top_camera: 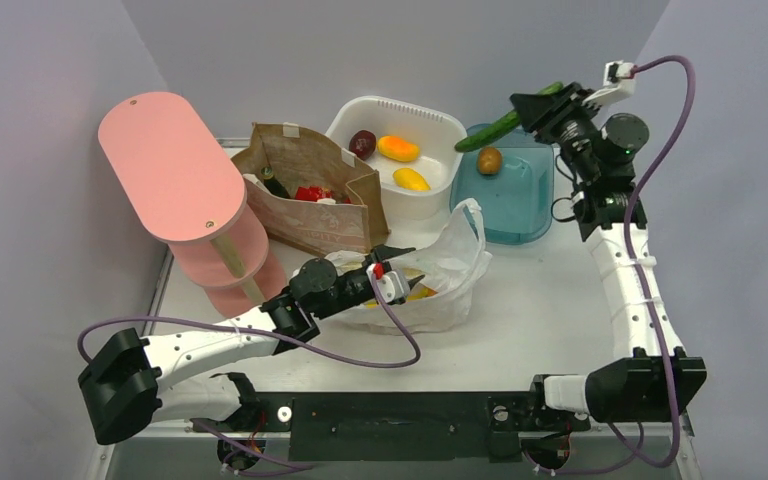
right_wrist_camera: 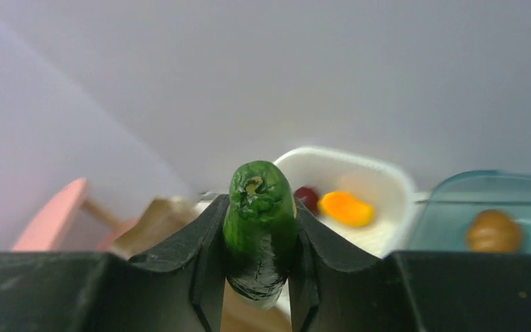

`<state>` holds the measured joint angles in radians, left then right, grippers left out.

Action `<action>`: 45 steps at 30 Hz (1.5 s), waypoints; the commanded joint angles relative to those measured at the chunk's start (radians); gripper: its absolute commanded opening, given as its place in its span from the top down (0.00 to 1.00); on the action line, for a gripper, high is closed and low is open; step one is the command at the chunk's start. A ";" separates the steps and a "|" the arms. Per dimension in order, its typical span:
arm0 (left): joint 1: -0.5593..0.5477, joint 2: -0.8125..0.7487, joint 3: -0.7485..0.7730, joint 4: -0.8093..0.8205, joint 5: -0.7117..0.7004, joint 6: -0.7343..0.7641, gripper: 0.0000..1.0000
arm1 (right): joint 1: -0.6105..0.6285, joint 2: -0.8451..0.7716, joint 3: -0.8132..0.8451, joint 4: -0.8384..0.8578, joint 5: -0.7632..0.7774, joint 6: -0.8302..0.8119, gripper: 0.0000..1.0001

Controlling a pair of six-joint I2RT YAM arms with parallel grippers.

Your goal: Untie the knot of the grocery bags and take out the mixed food

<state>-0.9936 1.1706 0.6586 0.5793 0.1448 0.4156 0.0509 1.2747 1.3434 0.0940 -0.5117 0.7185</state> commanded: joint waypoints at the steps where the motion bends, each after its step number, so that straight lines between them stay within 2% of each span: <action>1: -0.004 0.002 0.037 -0.075 0.083 0.048 0.50 | -0.080 0.080 0.135 -0.108 0.158 -0.221 1.00; 5: -0.002 0.012 0.047 -0.119 0.091 0.067 0.50 | -0.093 0.175 0.225 -0.291 0.287 -0.482 1.00; 9: 0.000 0.019 0.056 -0.153 0.079 0.076 0.50 | -0.108 0.327 0.332 -0.460 0.368 -0.594 1.00; 16: 0.003 0.029 0.060 -0.202 0.073 0.102 0.50 | -0.118 0.505 0.445 -0.636 0.341 -0.653 1.00; 26: 0.010 0.027 0.042 -0.266 0.069 0.130 0.50 | -0.130 0.684 0.493 -0.695 0.268 -0.687 1.00; 28: 0.015 0.026 0.040 -0.272 0.065 0.125 0.51 | -0.133 0.725 0.527 -0.706 0.257 -0.687 0.88; 30: 0.023 0.026 0.041 -0.279 0.058 0.117 0.51 | -0.134 0.775 0.558 -0.721 0.258 -0.681 0.56; 32: 0.031 0.025 0.044 -0.285 0.044 0.108 0.50 | -0.138 0.793 0.576 -0.730 0.262 -0.670 0.40; 34: 0.038 0.023 0.049 -0.291 0.037 0.099 0.50 | -0.142 0.792 0.582 -0.730 0.259 -0.664 0.30; 40: 0.050 0.012 0.040 -0.300 0.028 0.088 0.50 | -0.137 0.698 0.586 -0.717 0.163 -0.657 0.27; 45: 0.056 0.009 0.020 -0.291 0.043 0.084 0.54 | -0.081 0.550 0.477 -0.728 -0.079 -0.601 0.26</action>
<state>-0.9455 1.2030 0.6724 0.2699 0.1822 0.5156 -0.0822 2.0258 1.8698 -0.6533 -0.3790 0.0650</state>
